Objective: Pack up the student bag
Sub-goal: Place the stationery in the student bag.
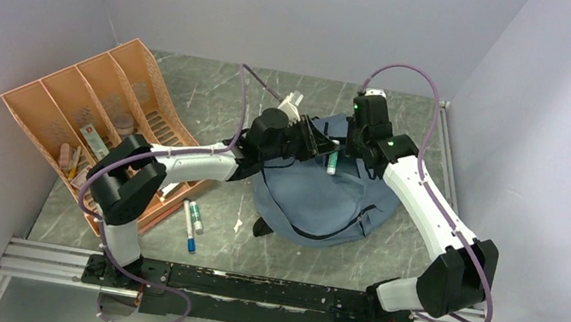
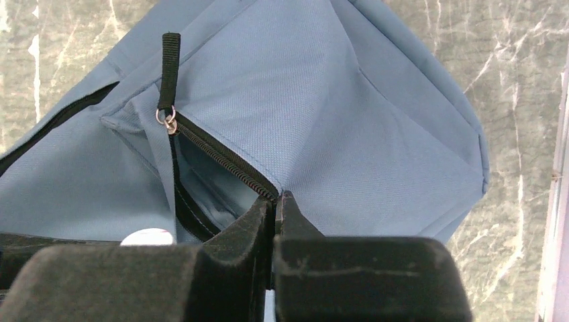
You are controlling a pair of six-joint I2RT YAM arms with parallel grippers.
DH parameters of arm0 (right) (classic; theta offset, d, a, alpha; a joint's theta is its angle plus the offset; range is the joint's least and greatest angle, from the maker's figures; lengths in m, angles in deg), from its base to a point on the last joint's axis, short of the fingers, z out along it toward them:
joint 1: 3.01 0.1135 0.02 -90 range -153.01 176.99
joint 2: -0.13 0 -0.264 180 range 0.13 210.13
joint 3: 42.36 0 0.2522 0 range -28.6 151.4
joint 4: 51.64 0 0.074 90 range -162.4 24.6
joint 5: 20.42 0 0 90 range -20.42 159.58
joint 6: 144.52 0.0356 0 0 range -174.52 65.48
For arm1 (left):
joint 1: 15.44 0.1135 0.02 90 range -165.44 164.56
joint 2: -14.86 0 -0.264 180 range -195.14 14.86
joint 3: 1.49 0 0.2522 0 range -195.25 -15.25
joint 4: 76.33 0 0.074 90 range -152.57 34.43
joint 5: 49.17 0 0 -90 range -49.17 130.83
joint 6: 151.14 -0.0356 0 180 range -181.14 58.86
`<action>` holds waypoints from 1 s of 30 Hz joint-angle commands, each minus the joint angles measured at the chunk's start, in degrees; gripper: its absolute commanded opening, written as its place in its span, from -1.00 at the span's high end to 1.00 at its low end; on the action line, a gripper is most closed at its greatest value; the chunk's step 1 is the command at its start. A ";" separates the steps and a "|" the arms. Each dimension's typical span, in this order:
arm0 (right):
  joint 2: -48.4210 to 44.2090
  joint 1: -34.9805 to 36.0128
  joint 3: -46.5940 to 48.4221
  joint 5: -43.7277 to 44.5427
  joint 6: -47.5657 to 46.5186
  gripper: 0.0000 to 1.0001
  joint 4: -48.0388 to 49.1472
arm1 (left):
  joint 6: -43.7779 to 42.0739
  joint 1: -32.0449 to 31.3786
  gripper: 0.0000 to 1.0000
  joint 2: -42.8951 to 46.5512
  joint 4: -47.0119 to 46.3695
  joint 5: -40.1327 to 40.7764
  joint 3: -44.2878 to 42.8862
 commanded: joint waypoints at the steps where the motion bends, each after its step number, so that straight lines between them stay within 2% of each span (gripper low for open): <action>1: -3.16 -0.19 1.73 -1.35 2.63 1.00 5.40 | 1.42 -0.98 0.90 -1.66 -0.81 1.40 -3.28; 11: -5.27 -0.13 0.90 -3.78 5.77 1.00 8.46 | 2.75 -2.76 0.90 -4.64 6.04 6.20 -6.02; 16: -5.55 -0.13 0.00 -6.12 6.13 1.00 9.15 | 4.53 -2.76 0.90 -5.71 4.97 8.43 -5.59; 23: -7.12 -0.04 -3.66 -8.61 8.36 1.00 9.93 | 7.66 -1.39 0.90 -9.81 3.82 8.51 -10.56; 30: -9.35 0.35 -7.47 -8.00 9.72 1.00 10.65 | 8.12 0.85 0.90 -12.98 5.41 11.88 -14.67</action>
